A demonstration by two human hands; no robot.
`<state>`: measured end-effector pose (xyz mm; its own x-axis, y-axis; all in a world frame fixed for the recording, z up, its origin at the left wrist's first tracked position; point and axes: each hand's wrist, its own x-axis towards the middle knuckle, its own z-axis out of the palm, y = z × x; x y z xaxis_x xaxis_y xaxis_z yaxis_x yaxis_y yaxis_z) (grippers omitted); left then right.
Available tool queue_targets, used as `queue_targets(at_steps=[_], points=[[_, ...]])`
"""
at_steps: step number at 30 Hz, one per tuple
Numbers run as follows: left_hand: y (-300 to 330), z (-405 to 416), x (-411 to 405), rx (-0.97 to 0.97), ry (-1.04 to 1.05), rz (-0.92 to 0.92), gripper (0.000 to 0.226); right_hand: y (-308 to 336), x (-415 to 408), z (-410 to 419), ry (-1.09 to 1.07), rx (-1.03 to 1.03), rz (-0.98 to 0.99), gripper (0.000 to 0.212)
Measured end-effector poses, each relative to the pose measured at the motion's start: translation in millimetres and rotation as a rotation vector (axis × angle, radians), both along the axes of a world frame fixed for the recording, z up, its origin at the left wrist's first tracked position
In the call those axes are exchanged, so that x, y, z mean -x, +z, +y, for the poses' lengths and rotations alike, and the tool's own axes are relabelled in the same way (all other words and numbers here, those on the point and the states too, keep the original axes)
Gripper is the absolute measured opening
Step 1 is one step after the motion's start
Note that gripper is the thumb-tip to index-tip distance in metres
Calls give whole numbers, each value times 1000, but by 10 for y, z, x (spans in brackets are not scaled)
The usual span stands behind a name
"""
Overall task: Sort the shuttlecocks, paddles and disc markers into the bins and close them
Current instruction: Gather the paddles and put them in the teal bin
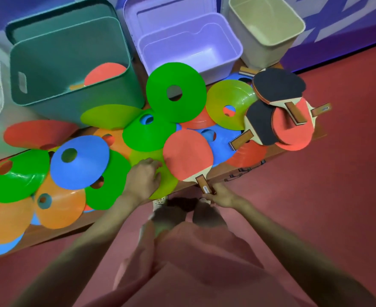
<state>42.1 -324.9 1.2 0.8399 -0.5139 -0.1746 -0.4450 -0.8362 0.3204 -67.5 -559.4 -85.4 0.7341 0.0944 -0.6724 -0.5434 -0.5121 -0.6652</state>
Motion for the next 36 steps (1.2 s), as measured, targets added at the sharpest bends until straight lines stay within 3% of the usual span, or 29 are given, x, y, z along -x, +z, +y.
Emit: queue_targets(at_steps=[6, 10, 12, 15, 20, 25, 29, 32, 36], points=[[-14, -64, 105, 100, 210, 65, 15, 416, 67, -138, -120, -177, -98, 20], [25, -241, 220, 135, 277, 248, 58, 677, 15, -195, -184, -295, -226, 11], [85, -409, 211, 360, 334, 439, 60, 801, -68, -191, -181, -334, -285, 10], [233, -753, 119, 692, 501, 603, 32, 978, -181, -195, -184, -388, -350, 11], [334, -1166, -3, 1174, 784, 826, 7, 1091, -263, -337, -183, -353, -404, 11], [318, -1448, -177, 1282, 821, 926, 15, 1146, -334, -646, -120, -104, -511, 34], [257, -1443, -238, 1270, 838, 1000, 20, 921, -405, -1275, -294, 385, -700, 19], [286, -1410, -266, 1214, 815, 976, 17, 806, -519, -1705, -500, 747, -597, 32], [390, -1372, -270, 1186, 755, 895, 14, 816, -774, -1998, -649, 922, -443, 49]])
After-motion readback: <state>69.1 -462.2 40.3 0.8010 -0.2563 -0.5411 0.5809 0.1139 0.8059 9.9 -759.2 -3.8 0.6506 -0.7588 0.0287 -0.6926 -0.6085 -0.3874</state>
